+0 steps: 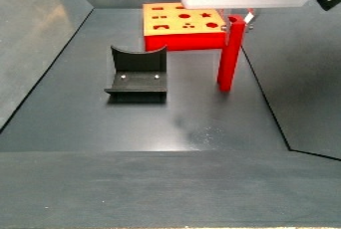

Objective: Pick up the arch object. Move up. Rotate the arch object. Move to above the board. Insert the arch object.
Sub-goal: Move up, then rotate the arch object.

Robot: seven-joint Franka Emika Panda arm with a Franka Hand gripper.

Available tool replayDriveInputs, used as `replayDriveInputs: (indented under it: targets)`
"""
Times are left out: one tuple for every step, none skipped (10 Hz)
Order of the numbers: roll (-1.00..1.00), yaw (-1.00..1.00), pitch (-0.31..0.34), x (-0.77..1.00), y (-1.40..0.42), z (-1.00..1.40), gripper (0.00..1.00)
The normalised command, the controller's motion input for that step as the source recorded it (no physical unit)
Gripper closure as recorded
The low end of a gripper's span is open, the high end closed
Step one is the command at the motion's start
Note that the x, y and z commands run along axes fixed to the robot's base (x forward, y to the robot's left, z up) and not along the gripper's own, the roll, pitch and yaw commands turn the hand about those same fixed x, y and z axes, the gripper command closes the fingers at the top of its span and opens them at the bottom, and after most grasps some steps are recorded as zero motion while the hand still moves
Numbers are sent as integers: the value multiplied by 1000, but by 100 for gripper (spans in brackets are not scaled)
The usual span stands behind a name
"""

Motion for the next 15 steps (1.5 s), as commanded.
replayDriveInputs:
  targets:
    - [0,0,0,0,0,833,100]
    - [-1,2,-7,32,-21,829,100]
    - [-11,4,13,18,-27,722,100]
    - [-23,9,26,11,-22,592,100]
    - [-41,12,41,12,-18,390,100]
    - [-54,13,49,11,-15,229,100]
    - [0,0,0,503,-312,1000,100]
    - [-7,5,34,518,-321,1000,100]
    - [-8,16,82,400,-233,919,100]
    - [-14,13,85,245,-129,748,100]
    - [-16,17,64,130,-86,580,100]
    - [-21,18,36,48,-55,376,100]
    - [-30,22,34,19,-38,225,100]
    - [-310,-44,8,0,0,-1000,100]
    - [-308,-48,-14,17,10,-1000,100]
